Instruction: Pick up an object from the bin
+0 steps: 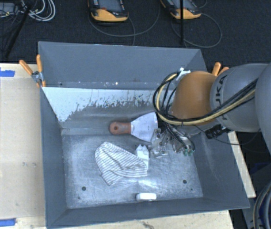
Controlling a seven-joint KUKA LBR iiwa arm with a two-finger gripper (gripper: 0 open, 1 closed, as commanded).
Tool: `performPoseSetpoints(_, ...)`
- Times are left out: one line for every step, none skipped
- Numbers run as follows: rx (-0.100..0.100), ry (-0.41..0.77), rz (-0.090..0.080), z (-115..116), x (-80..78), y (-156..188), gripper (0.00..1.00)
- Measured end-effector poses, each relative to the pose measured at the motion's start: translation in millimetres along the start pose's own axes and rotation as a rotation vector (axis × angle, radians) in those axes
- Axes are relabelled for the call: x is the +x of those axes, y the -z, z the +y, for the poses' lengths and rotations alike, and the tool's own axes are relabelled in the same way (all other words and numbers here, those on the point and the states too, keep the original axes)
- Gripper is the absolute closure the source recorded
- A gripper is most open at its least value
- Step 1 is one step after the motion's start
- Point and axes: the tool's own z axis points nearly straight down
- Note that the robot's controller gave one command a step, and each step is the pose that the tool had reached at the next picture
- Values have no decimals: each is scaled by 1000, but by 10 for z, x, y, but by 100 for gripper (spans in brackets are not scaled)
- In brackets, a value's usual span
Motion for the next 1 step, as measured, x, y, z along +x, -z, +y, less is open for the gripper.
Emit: performPoseSetpoints(0, -1, -27, 10, -51, 7, 0)
